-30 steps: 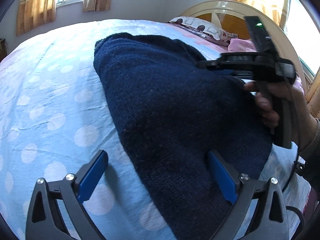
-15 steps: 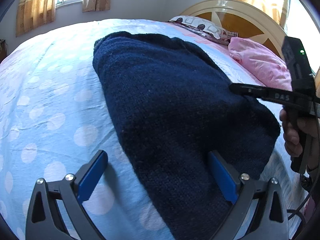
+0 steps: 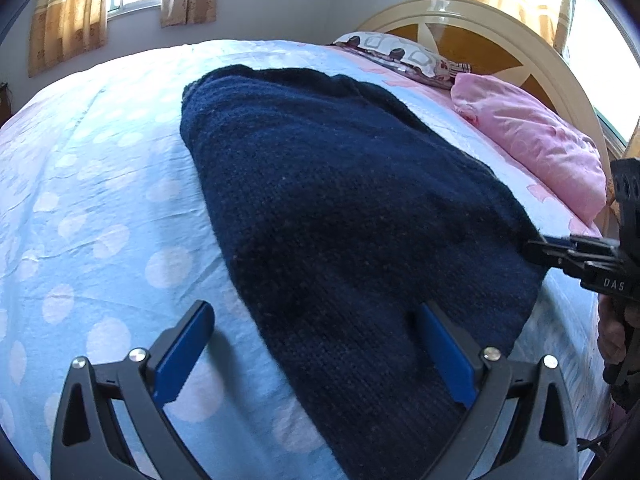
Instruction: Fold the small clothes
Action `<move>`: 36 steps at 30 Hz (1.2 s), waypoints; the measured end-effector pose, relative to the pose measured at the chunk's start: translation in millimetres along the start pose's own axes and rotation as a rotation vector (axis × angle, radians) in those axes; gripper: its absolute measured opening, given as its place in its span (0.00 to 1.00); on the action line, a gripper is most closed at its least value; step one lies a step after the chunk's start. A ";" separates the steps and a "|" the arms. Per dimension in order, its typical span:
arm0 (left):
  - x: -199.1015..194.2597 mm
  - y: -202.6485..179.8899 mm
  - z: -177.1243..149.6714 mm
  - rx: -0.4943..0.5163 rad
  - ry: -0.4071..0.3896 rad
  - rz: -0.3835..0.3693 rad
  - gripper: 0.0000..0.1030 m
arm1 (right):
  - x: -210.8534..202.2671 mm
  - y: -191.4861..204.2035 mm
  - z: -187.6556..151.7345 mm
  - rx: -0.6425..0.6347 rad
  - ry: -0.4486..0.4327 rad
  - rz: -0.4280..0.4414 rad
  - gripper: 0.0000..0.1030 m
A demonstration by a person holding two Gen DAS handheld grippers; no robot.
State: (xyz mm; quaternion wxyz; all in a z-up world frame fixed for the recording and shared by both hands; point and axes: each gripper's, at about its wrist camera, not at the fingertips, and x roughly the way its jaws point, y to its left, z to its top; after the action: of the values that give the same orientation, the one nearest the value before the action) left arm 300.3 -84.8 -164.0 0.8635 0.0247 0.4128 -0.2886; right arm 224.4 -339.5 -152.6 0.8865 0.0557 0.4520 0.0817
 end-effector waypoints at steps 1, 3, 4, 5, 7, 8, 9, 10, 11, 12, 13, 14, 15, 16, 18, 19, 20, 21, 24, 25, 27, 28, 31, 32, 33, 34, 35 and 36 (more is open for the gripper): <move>-0.3 0.1 -0.3 0.000 -0.001 -0.002 1.00 | 0.0 -0.8 -0.7 0.005 0.000 0.010 0.20; -1.9 0.3 -1.3 -0.002 -0.001 0.000 1.00 | -0.9 -0.9 -0.8 0.013 0.002 0.009 0.13; -3.0 -0.5 -1.9 0.000 -0.003 0.000 1.00 | -1.7 -1.0 0.3 0.025 0.014 0.024 0.12; -4.5 -1.4 -2.9 0.005 -0.006 -0.002 1.00 | -2.9 -1.2 0.5 0.027 0.020 0.026 0.11; -7.4 -4.1 -4.8 0.017 -0.013 -0.001 1.00 | -4.7 -2.0 -3.0 0.042 0.046 0.033 0.10; -8.0 -5.3 -5.7 0.023 -0.014 0.002 1.00 | -4.6 -2.1 -6.1 0.045 0.057 0.030 0.10; -7.6 -6.6 -6.4 0.030 -0.012 0.007 1.00 | -2.3 -2.8 -8.8 0.043 0.068 0.025 0.10; -6.5 -7.4 -6.5 0.037 -0.007 0.014 1.00 | 1.7 -4.7 -12.0 0.039 0.071 0.019 0.10; -5.3 -7.7 -6.0 0.039 -0.002 0.019 1.00 | 5.2 -8.1 -12.2 0.047 0.070 0.024 0.11; -4.3 -7.5 -5.6 0.038 0.004 0.022 1.00 | 8.1 -11.3 -11.0 0.061 0.071 0.034 0.12; -4.0 -6.8 -5.3 0.034 0.005 0.022 1.00 | 10.1 -14.8 -7.8 0.081 0.080 0.050 0.12; -3.9 -5.7 -5.1 0.028 0.007 0.020 1.00 | 10.2 -15.5 -5.7 0.085 0.084 0.057 0.15; -2.9 -4.7 -4.5 0.020 0.011 0.017 1.00 | 9.1 -15.4 -3.1 0.078 0.083 0.070 0.18; -2.4 -3.5 -4.4 0.014 0.015 0.012 1.00 | 7.2 -15.3 -1.4 0.068 0.082 0.074 0.26; -1.8 -2.7 -4.2 0.004 0.020 0.006 1.00 | 2.3 -21.0 5.4 0.074 0.075 0.081 0.52; -1.1 -2.8 -3.7 0.001 0.022 0.003 1.00 | -1.3 -25.7 10.0 0.088 0.058 0.097 0.54; -0.8 -2.3 -3.6 -0.001 0.024 0.000 1.00 | -4.6 -30.4 14.0 0.104 0.040 0.115 0.54; -0.5 -3.1 -3.2 -0.003 0.025 -0.001 1.00 | -7.0 -35.1 18.8 0.120 0.022 0.129 0.54; 0.5 -3.8 -3.4 -0.008 0.029 -0.001 1.00 | -2.3 -45.1 37.1 0.143 -0.007 0.115 0.55; 0.6 -3.9 -3.4 -0.009 0.029 -0.001 1.00 | 2.9 -46.5 44.0 0.141 -0.011 0.108 0.55; 1.2 -3.2 -2.8 -0.013 0.031 -0.006 1.00 | 16.2 -49.4 59.1 0.132 -0.022 0.099 0.55; 1.6 -2.5 -2.8 -0.017 0.032 -0.009 1.00 | 23.1 -52.0 66.4 0.135 -0.021 0.103 0.55; 2.7 -1.6 -2.3 -0.024 0.033 -0.014 1.00 | 43.1 -59.4 88.2 0.142 -0.007 0.126 0.60; 2.7 -1.8 -2.5 -0.025 0.033 -0.014 1.00 | 49.8 -61.1 93.4 0.145 0.001 0.132 0.61; 2.7 -1.7 -2.5 -0.026 0.033 -0.015 1.00 | 56.9 -62.0 99.0 0.147 0.009 0.136 0.61; 2.7 -1.5 -2.5 -0.028 0.034 -0.017 1.00 | 65.3 -63.4 104.6 0.146 0.017 0.139 0.61; 2.3 -0.8 -2.8 -0.029 0.034 -0.019 1.00 | 72.6 -64.3 109.2 0.149 0.026 0.148 0.61; 2.0 -0.6 -3.1 -0.031 0.034 -0.022 1.00 | 79.4 -65.7 113.7 0.151 0.035 0.158 0.62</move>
State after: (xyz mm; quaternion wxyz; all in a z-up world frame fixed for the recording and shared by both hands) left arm 298.9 -85.3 -167.4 0.8536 0.0118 0.4320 -0.2910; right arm 368.7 -391.2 -160.3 0.8626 0.1564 0.4663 0.1179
